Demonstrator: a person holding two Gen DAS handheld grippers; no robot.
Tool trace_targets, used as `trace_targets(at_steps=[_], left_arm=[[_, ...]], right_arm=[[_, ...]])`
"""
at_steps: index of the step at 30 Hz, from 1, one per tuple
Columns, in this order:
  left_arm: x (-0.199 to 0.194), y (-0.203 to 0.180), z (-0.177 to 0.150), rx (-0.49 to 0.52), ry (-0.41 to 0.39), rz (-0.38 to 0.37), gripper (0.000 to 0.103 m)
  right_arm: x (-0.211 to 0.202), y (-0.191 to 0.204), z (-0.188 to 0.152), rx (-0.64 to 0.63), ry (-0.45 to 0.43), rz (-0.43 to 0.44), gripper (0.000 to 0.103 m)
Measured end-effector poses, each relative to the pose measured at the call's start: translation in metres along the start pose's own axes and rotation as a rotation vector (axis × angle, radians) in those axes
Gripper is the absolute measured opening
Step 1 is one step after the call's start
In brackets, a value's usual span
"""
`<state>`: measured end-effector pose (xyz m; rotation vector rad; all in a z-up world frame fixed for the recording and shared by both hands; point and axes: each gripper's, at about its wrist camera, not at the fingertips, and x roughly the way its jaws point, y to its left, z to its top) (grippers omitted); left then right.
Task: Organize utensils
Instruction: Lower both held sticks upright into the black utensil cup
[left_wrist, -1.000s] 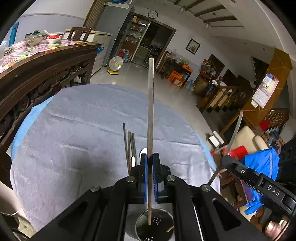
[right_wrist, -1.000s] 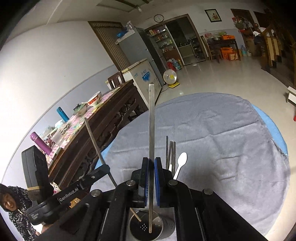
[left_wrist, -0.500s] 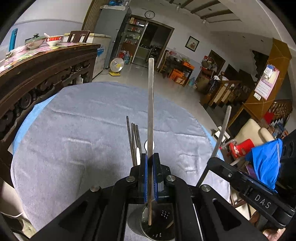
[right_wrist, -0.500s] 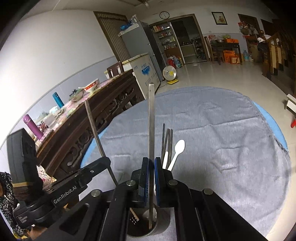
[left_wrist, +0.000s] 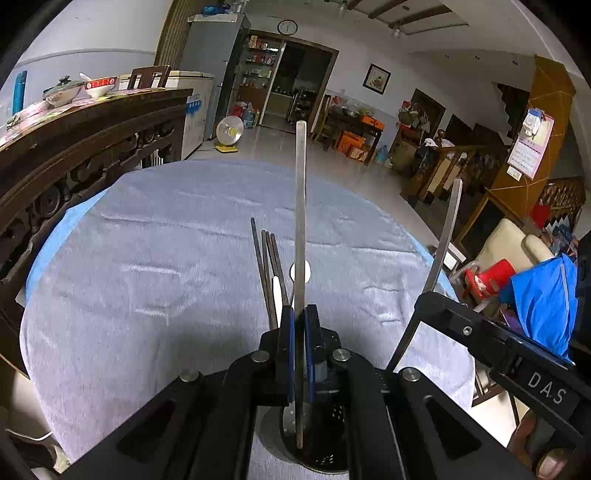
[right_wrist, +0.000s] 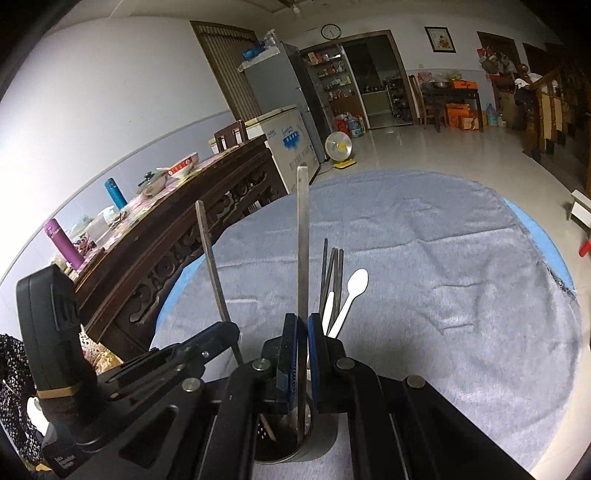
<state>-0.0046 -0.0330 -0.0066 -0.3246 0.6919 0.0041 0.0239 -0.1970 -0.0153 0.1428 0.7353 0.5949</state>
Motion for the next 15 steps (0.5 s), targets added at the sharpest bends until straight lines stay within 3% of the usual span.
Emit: trace_targets(at_steps=[15], left_arm=[[-0.008, -0.002, -0.008, -0.006, 0.021, -0.018, 0.005]], right_arm=[[-0.004, -0.001, -0.013, 0.0, 0.025, 0.012, 0.007]])
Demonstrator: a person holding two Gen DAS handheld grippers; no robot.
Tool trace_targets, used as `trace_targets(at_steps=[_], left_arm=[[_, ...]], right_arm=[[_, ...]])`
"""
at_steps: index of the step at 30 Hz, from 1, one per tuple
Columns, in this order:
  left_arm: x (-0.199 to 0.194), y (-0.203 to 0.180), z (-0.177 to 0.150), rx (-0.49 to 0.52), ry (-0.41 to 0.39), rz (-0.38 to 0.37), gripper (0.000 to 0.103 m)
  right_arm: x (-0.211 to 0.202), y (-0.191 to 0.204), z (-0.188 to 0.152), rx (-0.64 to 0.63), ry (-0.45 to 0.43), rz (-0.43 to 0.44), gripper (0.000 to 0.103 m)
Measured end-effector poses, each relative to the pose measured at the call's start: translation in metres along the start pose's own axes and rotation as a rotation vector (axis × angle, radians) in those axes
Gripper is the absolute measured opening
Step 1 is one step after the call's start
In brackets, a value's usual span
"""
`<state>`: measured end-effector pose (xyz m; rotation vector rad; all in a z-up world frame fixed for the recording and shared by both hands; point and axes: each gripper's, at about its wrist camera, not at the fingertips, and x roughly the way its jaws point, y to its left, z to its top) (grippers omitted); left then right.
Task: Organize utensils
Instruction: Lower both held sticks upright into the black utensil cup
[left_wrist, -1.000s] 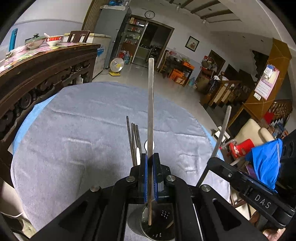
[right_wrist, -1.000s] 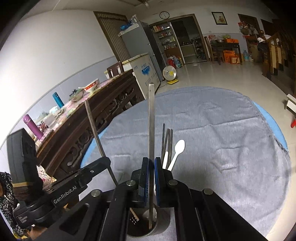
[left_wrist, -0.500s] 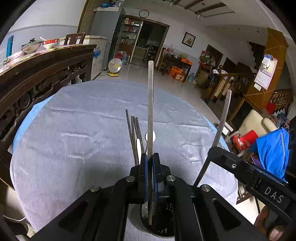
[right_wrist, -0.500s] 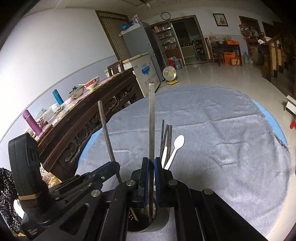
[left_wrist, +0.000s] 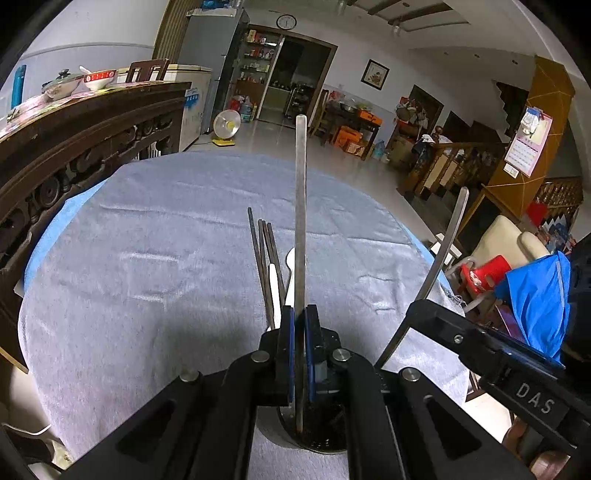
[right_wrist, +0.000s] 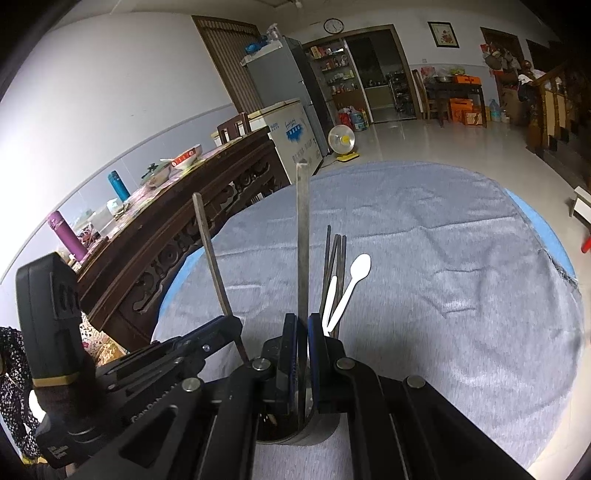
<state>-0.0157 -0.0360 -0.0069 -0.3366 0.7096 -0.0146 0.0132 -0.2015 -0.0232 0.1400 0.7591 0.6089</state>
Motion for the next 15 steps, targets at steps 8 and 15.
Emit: trace_targets(at_steps=[8, 15], left_arm=[[-0.0098, -0.0035, -0.0035, 0.01, -0.002, -0.01, 0.005], [-0.0107, 0.0, -0.0075, 0.0, 0.01, -0.015, 0.005]], right_arm=[[-0.0021, 0.0001, -0.005, 0.002, 0.008, 0.002, 0.007], [-0.0052, -0.0021, -0.0089, 0.01, 0.009, 0.004, 0.007]])
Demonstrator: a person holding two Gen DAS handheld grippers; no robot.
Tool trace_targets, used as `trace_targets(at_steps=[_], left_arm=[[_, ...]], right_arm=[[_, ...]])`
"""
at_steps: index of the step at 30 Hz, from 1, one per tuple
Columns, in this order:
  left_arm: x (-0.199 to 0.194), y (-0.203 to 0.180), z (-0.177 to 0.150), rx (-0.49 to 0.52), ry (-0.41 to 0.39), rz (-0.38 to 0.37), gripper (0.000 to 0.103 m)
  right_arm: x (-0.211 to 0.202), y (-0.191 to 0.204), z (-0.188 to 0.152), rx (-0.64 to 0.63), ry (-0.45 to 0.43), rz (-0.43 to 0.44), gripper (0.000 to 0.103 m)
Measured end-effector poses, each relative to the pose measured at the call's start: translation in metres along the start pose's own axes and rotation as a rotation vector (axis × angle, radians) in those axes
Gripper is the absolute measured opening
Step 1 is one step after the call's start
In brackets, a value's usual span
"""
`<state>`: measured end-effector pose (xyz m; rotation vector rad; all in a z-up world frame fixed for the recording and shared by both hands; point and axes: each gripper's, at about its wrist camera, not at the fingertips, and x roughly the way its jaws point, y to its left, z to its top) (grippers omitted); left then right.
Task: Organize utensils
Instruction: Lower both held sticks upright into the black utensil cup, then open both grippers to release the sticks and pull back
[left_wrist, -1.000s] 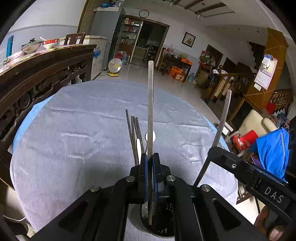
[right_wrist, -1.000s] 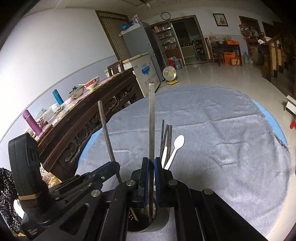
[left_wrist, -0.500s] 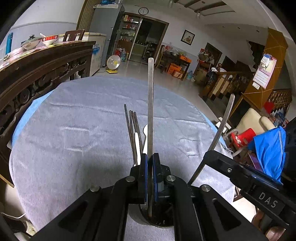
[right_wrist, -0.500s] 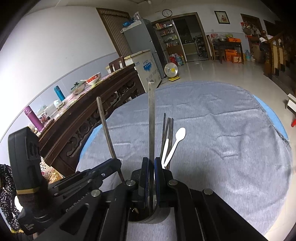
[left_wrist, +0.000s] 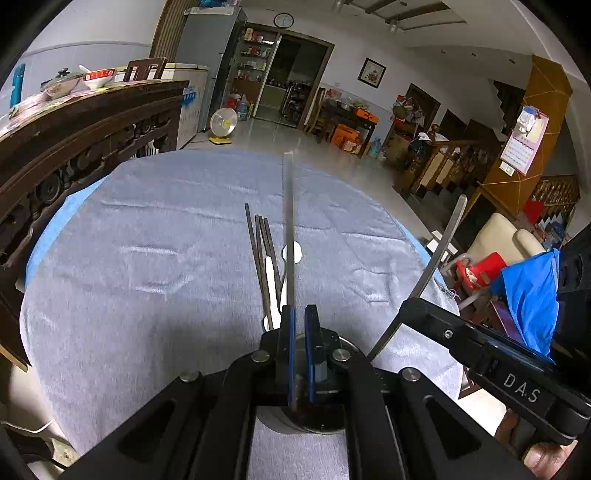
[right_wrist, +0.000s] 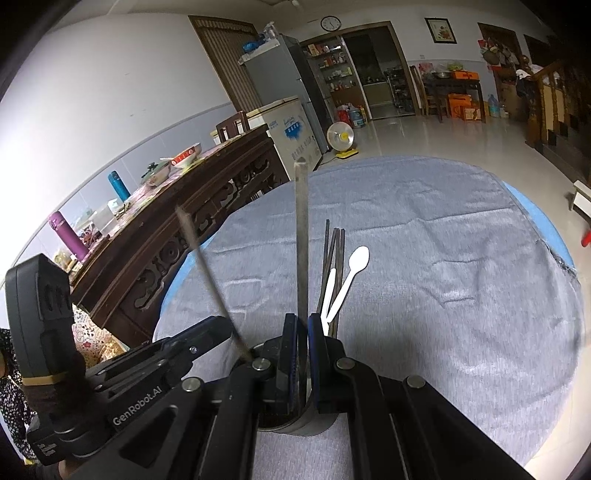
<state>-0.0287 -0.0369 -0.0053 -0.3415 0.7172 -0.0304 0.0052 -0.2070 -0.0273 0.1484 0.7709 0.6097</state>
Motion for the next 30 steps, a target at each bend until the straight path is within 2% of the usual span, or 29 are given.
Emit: trace_targets(at_steps=[7, 12, 14, 15, 16, 17, 18, 19, 20, 25, 30], left_arm=[[-0.004, 0.0, -0.003, -0.002, 0.005, -0.012, 0.005], [-0.014, 0.01, 0.001, -0.042, -0.005, -0.021, 0.007], [-0.02, 0.016, 0.004, -0.068, -0.016, -0.027, 0.017], [-0.023, 0.02, 0.005, -0.081, -0.025, -0.026, 0.031], [-0.027, 0.024, 0.007, -0.097, -0.037, -0.022, 0.048], [-0.031, 0.029, 0.008, -0.114, -0.054, -0.012, 0.054], [-0.035, 0.034, 0.01, -0.129, -0.072, -0.002, 0.06], [-0.036, 0.039, 0.013, -0.142, -0.081, 0.007, 0.061], [-0.037, 0.044, 0.014, -0.155, -0.082, 0.013, 0.061], [-0.029, 0.074, 0.017, -0.233, -0.063, 0.047, 0.061], [-0.013, 0.094, 0.014, -0.27, -0.013, 0.091, 0.061]], right_arm=[[0.001, -0.002, -0.001, 0.017, 0.015, 0.007, 0.01], [-0.003, -0.008, -0.001, 0.046, 0.014, 0.016, 0.01], [-0.009, -0.011, 0.0, 0.057, 0.004, 0.02, 0.014], [-0.011, -0.012, 0.001, 0.06, -0.001, 0.02, 0.018], [-0.015, -0.013, 0.001, 0.066, -0.009, 0.022, 0.028], [-0.021, -0.015, 0.002, 0.071, -0.023, 0.028, 0.038], [-0.026, -0.017, 0.002, 0.076, -0.037, 0.031, 0.044], [-0.033, -0.018, 0.003, 0.081, -0.058, 0.034, 0.055], [-0.04, -0.021, 0.004, 0.088, -0.08, 0.036, 0.058], [-0.049, -0.042, 0.01, 0.137, -0.093, 0.014, 0.06], [-0.025, -0.074, 0.005, 0.215, -0.01, -0.022, 0.06]])
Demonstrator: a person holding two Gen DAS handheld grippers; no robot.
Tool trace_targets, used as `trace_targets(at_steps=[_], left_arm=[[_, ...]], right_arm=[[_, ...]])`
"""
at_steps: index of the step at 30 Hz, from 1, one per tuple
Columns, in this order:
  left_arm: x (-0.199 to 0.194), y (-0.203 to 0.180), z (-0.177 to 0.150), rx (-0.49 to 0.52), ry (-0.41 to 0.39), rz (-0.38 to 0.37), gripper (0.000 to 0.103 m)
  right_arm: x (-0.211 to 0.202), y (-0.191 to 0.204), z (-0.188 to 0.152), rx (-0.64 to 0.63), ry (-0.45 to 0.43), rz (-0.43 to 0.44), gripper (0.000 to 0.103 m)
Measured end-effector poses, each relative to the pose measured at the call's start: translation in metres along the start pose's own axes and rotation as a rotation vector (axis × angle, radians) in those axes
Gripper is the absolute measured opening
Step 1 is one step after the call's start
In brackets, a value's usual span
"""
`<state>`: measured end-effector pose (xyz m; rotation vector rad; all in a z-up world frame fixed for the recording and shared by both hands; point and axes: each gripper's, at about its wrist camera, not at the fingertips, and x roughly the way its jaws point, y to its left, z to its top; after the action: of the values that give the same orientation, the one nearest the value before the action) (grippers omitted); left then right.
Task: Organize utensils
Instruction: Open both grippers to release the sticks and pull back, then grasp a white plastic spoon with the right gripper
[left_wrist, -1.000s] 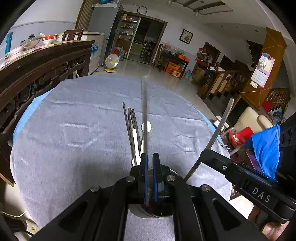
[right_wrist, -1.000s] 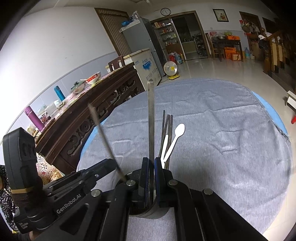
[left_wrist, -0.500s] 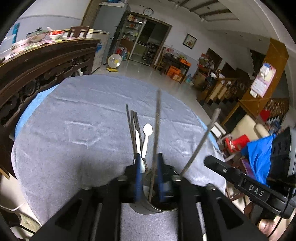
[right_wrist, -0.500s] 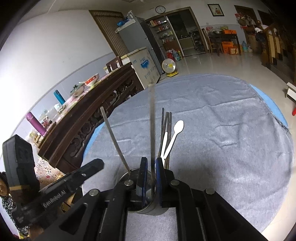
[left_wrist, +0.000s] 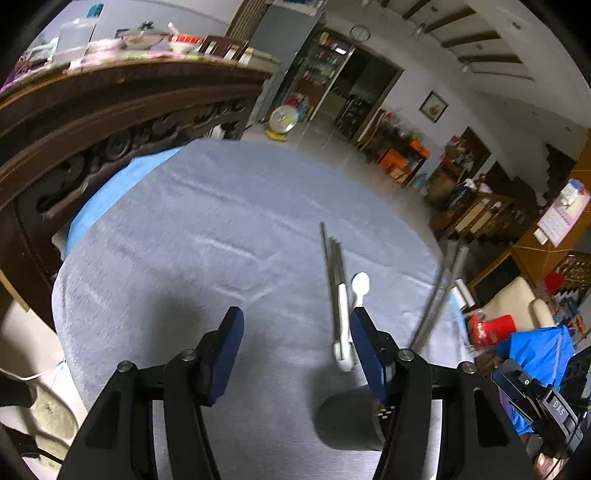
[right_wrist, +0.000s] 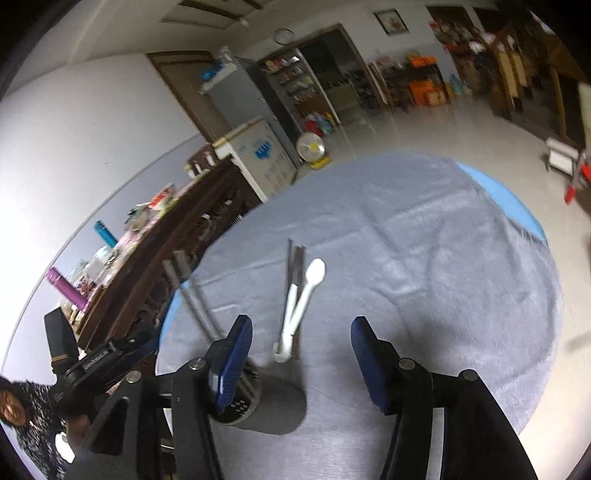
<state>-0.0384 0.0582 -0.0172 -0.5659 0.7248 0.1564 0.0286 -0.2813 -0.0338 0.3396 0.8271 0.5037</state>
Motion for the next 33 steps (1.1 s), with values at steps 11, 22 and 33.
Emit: trace_targets(at_steps=[11, 22, 33], left_arm=[[0.07, 0.022, -0.006, 0.051, 0.23, 0.133, 0.061], [0.113, 0.034, -0.007, 0.069, 0.33, 0.175, 0.061], [0.132, 0.038, 0.015, 0.079, 0.339, 0.193, 0.061]], right_arm=[[0.099, -0.043, 0.024, 0.088, 0.308, 0.047, 0.06], [0.237, -0.025, 0.083, 0.095, 0.577, 0.029, 0.045], [0.309, 0.015, 0.096, -0.054, 0.645, -0.111, 0.023]])
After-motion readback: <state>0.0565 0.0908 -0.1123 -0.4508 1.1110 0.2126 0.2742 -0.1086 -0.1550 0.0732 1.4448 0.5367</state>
